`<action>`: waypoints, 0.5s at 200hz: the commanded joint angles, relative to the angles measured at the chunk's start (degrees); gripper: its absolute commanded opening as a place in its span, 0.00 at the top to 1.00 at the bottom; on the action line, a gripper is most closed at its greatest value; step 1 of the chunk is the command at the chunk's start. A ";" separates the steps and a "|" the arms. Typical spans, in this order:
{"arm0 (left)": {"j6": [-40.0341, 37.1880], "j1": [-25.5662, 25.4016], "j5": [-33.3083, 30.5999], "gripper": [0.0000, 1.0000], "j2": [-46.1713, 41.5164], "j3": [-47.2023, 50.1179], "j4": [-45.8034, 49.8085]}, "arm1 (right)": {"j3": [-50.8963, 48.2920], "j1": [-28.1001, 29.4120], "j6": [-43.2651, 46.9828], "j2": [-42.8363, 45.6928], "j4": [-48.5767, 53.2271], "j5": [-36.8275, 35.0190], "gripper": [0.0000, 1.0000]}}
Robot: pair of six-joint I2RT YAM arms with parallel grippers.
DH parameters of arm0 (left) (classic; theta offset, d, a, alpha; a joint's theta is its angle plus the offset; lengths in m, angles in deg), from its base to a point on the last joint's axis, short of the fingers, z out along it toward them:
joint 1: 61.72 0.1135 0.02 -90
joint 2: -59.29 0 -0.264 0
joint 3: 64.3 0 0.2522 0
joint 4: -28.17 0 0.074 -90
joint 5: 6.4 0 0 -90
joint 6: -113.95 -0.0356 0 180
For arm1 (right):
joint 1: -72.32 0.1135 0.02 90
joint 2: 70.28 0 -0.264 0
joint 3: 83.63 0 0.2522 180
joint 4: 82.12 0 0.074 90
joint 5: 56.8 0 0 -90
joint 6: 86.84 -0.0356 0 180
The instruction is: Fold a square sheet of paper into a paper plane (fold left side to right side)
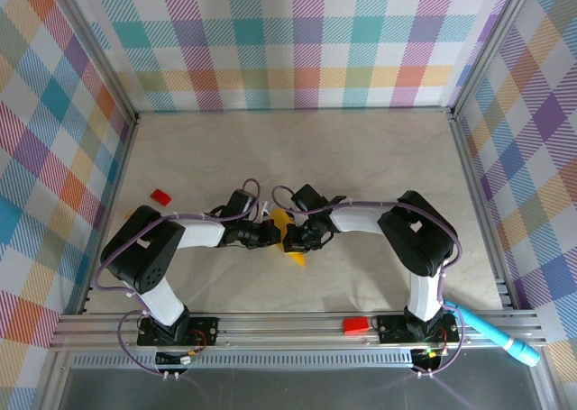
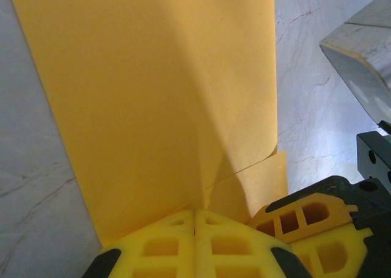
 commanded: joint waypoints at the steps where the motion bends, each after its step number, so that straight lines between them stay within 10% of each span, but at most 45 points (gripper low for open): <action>1: 0.00 -0.26 -2.19 1.00 1.60 1.90 3.21 | -0.58 -0.15 -0.08 0.10 2.39 -0.74 1.00; 100: 0.18 0.21 -2.29 1.00 2.52 1.90 3.03 | -8.31 0.02 -0.52 6.34 6.79 -0.68 1.00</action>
